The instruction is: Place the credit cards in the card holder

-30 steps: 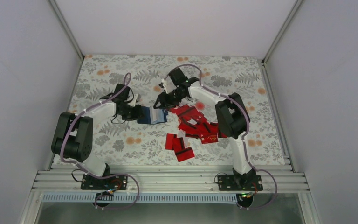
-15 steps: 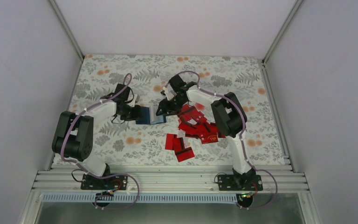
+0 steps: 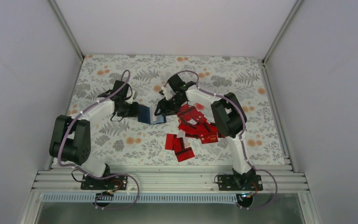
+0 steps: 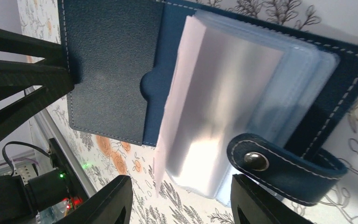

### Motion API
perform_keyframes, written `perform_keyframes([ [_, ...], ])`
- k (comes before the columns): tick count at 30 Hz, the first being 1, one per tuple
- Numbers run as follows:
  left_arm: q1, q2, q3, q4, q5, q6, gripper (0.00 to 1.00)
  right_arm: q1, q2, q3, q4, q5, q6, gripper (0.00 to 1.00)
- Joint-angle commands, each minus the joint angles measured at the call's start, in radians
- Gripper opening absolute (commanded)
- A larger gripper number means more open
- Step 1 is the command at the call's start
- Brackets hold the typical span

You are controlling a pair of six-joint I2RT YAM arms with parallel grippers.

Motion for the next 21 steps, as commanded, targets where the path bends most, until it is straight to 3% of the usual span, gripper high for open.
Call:
perform_keyframes([
  [1, 0.001, 0.008, -0.016, 0.002, -0.015, 0.018, 0.26, 0.023, -0.038, 0.025, 0.007, -0.027, 0.019, 0.54],
  [21, 0.001, 0.033, -0.061, 0.042, 0.014, 0.019, 0.08, 0.042, 0.049, 0.016, 0.025, 0.002, 0.034, 0.54],
])
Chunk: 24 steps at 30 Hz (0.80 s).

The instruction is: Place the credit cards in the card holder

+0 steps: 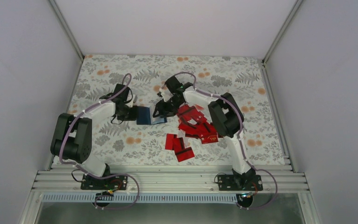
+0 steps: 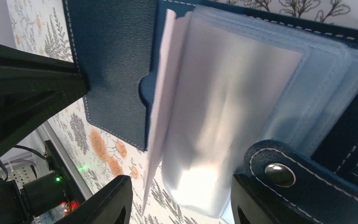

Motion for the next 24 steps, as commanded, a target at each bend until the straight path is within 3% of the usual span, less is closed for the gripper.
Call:
perform_keyframes([
  [1, 0.0, 0.015, -0.016, 0.027, 0.021, 0.009, 0.08, 0.018, 0.027, -0.002, 0.022, -0.002, 0.009, 0.54],
  [24, -0.002, 0.046, -0.037, 0.081, 0.144, 0.007, 0.08, 0.057, 0.125, 0.139, 0.107, -0.222, 0.027, 0.54],
])
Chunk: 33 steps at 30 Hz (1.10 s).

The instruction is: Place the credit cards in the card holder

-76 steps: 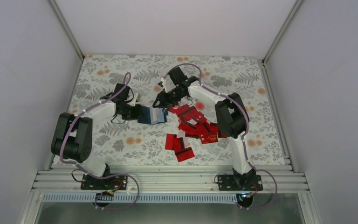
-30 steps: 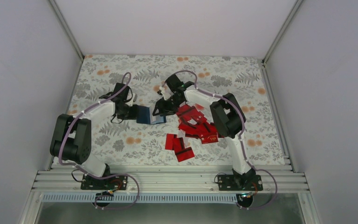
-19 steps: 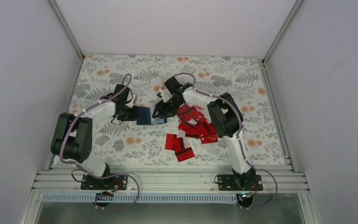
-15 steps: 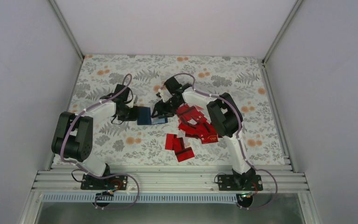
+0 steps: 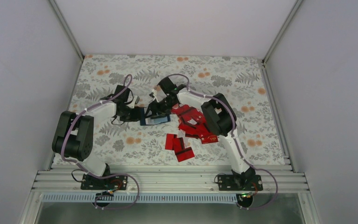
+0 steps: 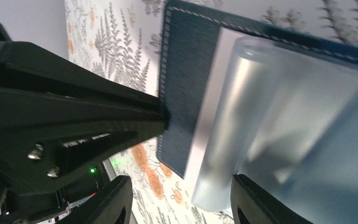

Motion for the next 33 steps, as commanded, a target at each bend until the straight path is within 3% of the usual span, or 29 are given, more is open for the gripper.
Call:
perform_keyframes([
  [1, -0.004, 0.016, -0.018, 0.029, 0.055, 0.004, 0.08, 0.025, 0.023, 0.06, 0.035, -0.074, 0.007, 0.54],
  [19, -0.002, 0.016, -0.049, 0.077, 0.129, -0.022, 0.08, 0.033, 0.078, 0.076, 0.118, -0.105, 0.016, 0.53],
  [26, -0.003, -0.092, -0.071, 0.048, 0.045, -0.031, 0.22, 0.022, 0.099, 0.069, 0.11, -0.078, 0.012, 0.51],
  [29, -0.003, -0.15, -0.072, 0.024, 0.003, -0.032, 0.23, 0.019, 0.094, 0.067, 0.106, -0.077, 0.008, 0.51],
  [33, -0.005, -0.199, -0.108, 0.112, 0.101, -0.041, 0.24, 0.017, 0.082, 0.076, 0.098, -0.079, 0.009, 0.51],
])
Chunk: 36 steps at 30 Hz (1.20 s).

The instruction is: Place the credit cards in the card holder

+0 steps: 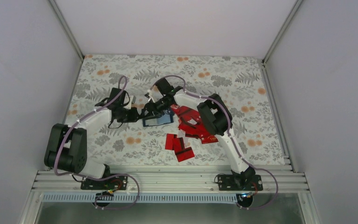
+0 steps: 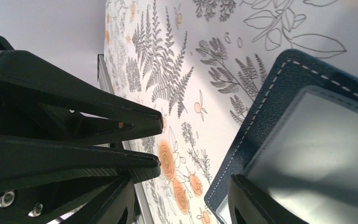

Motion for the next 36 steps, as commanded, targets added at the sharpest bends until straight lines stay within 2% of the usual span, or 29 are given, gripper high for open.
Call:
perform_keyframes([
  [1, -0.014, -0.06, -0.034, 0.107, 0.145, -0.011, 0.24, -0.004, 0.002, 0.027, 0.001, 0.058, -0.004, 0.51],
  [9, -0.054, 0.014, -0.108, 0.328, 0.287, -0.088, 0.23, -0.014, 0.011, 0.045, -0.027, 0.096, 0.019, 0.5],
  [17, -0.069, 0.054, -0.144, 0.457, 0.368, -0.11, 0.22, -0.038, 0.015, 0.052, -0.026, 0.112, 0.052, 0.48],
  [19, -0.069, 0.037, -0.156, 0.476, 0.365, -0.125, 0.2, -0.043, 0.017, 0.06, -0.029, 0.112, 0.059, 0.44],
  [25, -0.069, -0.029, -0.181, 0.5, 0.356, -0.135, 0.15, -0.047, 0.032, 0.063, -0.042, 0.119, 0.061, 0.24],
  [33, -0.082, -0.081, -0.205, 0.546, 0.373, -0.131, 0.14, -0.047, 0.054, 0.072, -0.06, 0.13, 0.06, 0.14],
  [36, -0.094, -0.075, -0.22, 0.559, 0.374, -0.125, 0.12, -0.05, 0.076, 0.092, -0.073, 0.135, 0.064, 0.05],
])
